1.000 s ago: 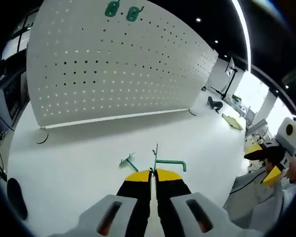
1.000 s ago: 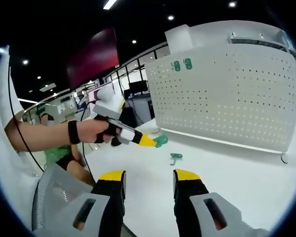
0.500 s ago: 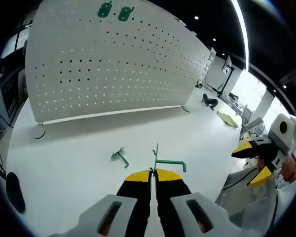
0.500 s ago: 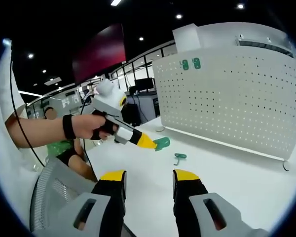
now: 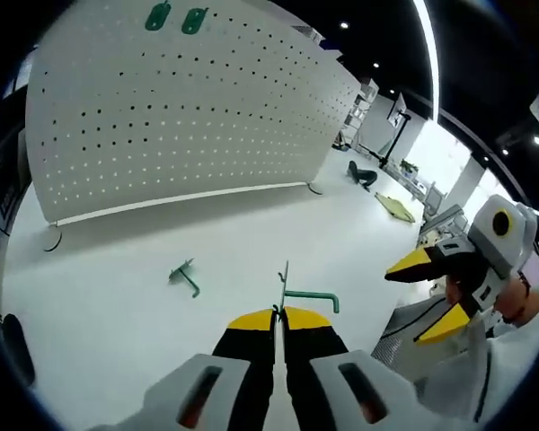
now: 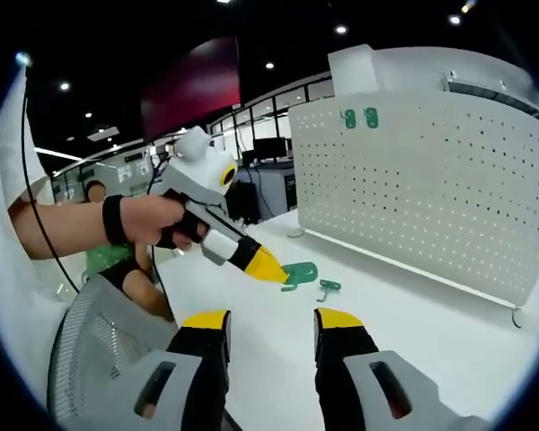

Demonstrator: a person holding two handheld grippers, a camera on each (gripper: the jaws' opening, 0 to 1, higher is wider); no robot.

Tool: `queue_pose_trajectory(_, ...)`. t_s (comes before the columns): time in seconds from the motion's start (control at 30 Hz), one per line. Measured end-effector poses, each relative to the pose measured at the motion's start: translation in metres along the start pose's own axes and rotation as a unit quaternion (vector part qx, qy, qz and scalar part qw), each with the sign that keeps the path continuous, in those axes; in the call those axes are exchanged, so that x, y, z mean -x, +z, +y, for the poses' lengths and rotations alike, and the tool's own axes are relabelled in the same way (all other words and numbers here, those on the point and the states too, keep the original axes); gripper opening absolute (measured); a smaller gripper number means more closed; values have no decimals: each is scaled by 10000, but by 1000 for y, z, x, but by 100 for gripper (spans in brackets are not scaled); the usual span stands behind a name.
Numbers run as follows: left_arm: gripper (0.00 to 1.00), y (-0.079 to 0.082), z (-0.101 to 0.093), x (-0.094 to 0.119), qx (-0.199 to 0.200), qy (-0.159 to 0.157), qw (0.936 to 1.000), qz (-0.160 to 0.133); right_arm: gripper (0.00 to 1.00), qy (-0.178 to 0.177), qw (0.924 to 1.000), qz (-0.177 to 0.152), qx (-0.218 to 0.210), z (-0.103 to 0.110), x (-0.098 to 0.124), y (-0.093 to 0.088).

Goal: Insert the hook assembly into the mounting plate slot until the hook locks in place.

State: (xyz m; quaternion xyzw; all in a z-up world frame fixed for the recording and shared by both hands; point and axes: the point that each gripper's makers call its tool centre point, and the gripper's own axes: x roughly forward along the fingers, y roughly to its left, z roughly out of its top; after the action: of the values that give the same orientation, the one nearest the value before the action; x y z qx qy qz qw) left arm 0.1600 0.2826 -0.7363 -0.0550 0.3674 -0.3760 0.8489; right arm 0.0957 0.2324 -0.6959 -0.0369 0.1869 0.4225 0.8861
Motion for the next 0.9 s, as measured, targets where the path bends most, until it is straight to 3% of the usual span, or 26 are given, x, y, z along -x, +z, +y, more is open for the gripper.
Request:
queue_pose_trajectory(0.3, 2, -3, -18, 0, -4, -247, 9995, 195, 36, -40, 9999, 36, 158, 0, 1, -2)
queue_pose_trajectory(0.63, 2, -23, -35, -2, -286, -452, 9950, 847, 34, 21, 9984, 272, 489, 4, -1, -11)
queue_pose_trajectory(0.9, 2, -31, -40, 0, -261, -587, 9913, 1146, 35, 103, 9957, 443, 810, 8, -1, -17)
